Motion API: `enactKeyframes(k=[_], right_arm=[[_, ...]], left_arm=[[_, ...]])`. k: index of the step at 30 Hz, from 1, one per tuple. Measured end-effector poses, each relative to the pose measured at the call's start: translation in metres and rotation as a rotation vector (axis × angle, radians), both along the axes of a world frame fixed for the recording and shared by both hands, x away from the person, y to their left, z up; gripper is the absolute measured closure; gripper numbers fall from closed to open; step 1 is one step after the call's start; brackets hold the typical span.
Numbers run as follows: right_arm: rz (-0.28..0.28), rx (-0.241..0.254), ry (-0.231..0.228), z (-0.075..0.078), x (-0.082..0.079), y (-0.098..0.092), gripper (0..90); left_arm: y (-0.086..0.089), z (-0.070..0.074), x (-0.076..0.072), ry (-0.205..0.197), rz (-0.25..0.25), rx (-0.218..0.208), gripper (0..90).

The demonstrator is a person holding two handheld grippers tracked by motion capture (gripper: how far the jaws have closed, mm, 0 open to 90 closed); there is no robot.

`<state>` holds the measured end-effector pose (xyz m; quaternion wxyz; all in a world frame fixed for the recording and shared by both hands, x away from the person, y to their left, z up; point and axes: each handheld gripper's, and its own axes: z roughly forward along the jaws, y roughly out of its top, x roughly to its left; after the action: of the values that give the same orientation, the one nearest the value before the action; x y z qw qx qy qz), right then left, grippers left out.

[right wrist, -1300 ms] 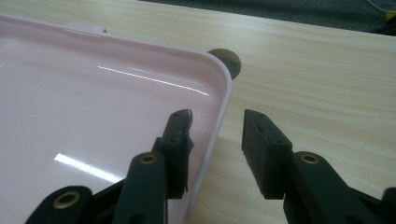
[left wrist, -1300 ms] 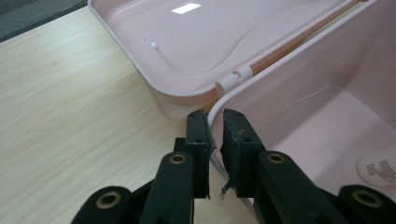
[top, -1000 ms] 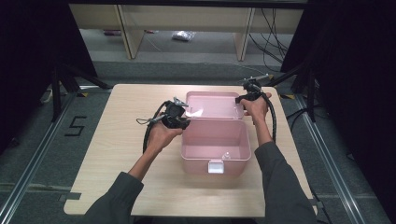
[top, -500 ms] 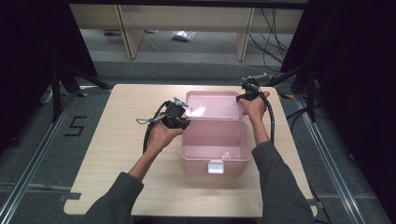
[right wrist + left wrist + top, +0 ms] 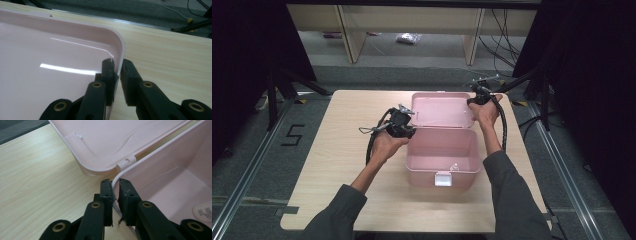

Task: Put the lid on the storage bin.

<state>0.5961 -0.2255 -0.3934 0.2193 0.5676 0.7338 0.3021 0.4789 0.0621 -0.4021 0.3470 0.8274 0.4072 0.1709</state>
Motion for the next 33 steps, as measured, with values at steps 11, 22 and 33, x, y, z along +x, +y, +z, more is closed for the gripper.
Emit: enactKeyframes(k=[11,22,33], right_arm=[[0.004,-0.002,-0.057,0.024,-0.01,0.0,83.8],[0.037,-0.001,-0.146,0.044,-0.025,-0.005,84.6],[0.059,-0.004,-0.218,0.064,-0.046,-0.006,85.2]], left_arm=[[-0.002,0.0,0.001,-0.012,0.002,0.008,81.2],[-0.006,0.0,0.002,-0.022,0.006,0.014,81.2],[-0.007,0.0,0.003,-0.028,0.012,0.022,81.1]])
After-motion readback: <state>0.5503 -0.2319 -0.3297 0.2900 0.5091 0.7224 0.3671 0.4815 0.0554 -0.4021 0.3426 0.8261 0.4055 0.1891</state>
